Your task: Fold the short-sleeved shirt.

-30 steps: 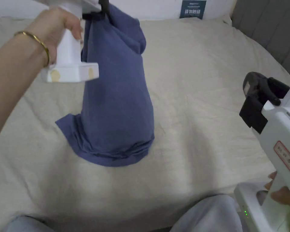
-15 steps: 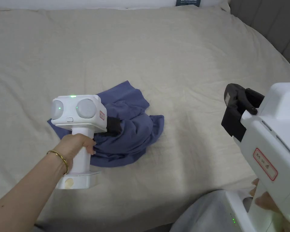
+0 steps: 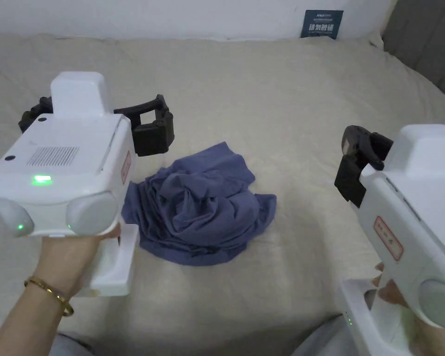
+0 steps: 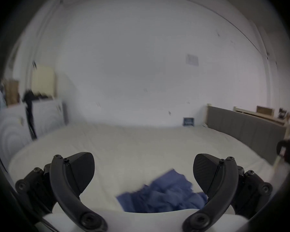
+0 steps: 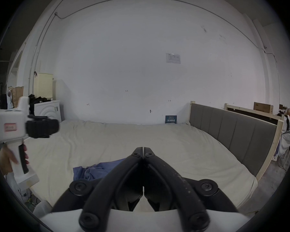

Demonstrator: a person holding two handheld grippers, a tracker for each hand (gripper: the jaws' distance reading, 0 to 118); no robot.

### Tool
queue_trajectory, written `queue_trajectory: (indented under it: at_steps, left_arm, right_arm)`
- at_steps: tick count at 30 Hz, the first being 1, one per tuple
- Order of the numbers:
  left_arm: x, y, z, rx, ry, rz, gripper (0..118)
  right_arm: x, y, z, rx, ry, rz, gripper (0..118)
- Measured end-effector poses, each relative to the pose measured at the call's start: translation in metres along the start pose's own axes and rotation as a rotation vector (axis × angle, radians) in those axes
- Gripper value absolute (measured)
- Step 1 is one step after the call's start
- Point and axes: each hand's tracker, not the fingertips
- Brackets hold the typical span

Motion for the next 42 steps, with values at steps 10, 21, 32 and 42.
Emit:
queue_trajectory:
  at_steps: [10, 21, 32, 42]
  left_arm:
    - [-0.013, -0.051, 0.044, -0.063, 0.039, -0.092, 36]
    - [-0.018, -0.068, 0.044, -0.163, 0.045, 0.005, 0]
    - [-0.035, -0.054, -0.053, -0.512, -0.056, -0.001, 26]
    - [-0.056, -0.116, -0.203, -0.880, -0.036, 0.128, 117]
  right_arm:
    - [-0.014, 0.000, -0.004, 0.029, 0.016, 0.007, 1]
    - [-0.021, -0.014, -0.007, -0.016, 0.034, -0.006, 1]
    - [-0.022, -0.019, -0.023, -0.064, 0.036, -0.002, 1]
    - [-0.016, -0.033, -0.054, -0.150, 0.009, -0.002, 1]
